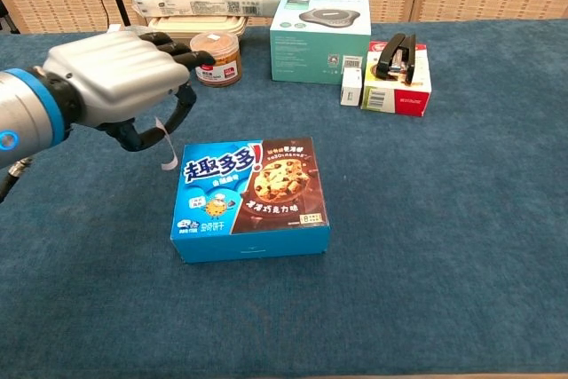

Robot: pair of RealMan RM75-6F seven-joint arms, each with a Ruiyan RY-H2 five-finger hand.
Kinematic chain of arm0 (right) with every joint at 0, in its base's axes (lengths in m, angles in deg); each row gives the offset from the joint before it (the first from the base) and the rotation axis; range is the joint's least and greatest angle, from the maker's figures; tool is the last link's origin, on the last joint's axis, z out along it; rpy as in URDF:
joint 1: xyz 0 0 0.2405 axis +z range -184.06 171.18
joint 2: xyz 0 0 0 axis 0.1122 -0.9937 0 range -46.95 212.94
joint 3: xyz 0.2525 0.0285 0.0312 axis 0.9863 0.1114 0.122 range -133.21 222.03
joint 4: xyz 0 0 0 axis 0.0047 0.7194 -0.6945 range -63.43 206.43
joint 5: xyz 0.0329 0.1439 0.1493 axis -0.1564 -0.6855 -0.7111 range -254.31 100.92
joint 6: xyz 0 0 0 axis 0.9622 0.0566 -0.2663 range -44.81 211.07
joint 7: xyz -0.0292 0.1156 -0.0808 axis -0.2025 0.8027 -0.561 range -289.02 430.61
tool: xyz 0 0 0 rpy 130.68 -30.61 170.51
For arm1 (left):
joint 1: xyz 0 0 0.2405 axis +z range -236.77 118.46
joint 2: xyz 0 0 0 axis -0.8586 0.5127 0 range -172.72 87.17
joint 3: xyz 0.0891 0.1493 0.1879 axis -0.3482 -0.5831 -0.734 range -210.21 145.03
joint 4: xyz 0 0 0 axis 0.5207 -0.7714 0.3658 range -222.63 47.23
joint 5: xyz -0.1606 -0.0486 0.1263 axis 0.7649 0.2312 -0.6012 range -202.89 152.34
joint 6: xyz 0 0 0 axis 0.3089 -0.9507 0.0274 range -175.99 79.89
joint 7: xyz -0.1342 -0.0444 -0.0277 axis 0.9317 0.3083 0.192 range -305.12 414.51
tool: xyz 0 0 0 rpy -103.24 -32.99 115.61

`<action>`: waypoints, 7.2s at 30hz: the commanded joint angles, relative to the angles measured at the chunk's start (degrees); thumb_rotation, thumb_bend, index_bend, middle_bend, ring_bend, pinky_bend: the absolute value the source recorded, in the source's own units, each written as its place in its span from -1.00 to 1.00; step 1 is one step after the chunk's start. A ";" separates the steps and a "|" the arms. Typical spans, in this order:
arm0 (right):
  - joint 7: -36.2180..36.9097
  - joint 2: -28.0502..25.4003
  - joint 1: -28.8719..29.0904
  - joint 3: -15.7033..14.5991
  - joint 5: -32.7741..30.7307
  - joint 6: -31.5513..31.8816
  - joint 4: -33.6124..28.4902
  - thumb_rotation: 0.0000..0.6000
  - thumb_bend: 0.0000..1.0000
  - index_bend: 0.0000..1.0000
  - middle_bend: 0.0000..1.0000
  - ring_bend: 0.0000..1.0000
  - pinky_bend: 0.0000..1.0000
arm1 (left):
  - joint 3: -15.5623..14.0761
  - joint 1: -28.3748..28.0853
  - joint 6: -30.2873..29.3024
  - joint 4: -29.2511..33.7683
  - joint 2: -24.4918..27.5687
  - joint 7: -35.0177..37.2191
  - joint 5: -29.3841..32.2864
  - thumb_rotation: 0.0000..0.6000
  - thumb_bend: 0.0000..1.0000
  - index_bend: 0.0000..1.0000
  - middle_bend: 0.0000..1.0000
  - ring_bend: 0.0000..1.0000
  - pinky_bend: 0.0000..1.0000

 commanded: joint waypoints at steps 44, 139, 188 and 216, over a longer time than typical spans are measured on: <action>1.02 -0.30 0.13 0.09 -0.46 -0.44 -0.13 1.00 -1.00 -1.00 -1.00 -1.00 -1.00 | -2.81 -13.22 -6.18 -3.64 -6.61 3.95 7.16 1.00 -0.06 -1.00 -1.00 -1.00 -1.00; -52.19 41.13 41.82 7.19 -28.84 -29.86 -3.48 1.00 1.00 -0.45 -1.00 -1.00 -1.00 | -9.33 25.41 -14.91 -1.82 37.94 83.37 -29.89 1.00 -0.72 -1.00 -1.00 -1.00 -1.00; -49.66 41.60 45.63 3.59 -29.19 -27.64 0.37 1.00 1.00 -0.43 -1.00 -1.00 -1.00 | -8.46 26.39 -12.56 -2.30 38.77 85.60 -31.26 1.00 -0.72 -1.00 -1.00 -1.00 -1.00; -46.02 40.96 44.81 2.03 -26.26 -26.57 -0.61 1.00 1.00 -0.42 -1.00 -1.00 -1.00 | -8.24 26.57 -11.94 -2.21 38.78 85.32 -31.17 1.00 -0.72 -1.00 -1.00 -1.00 -1.00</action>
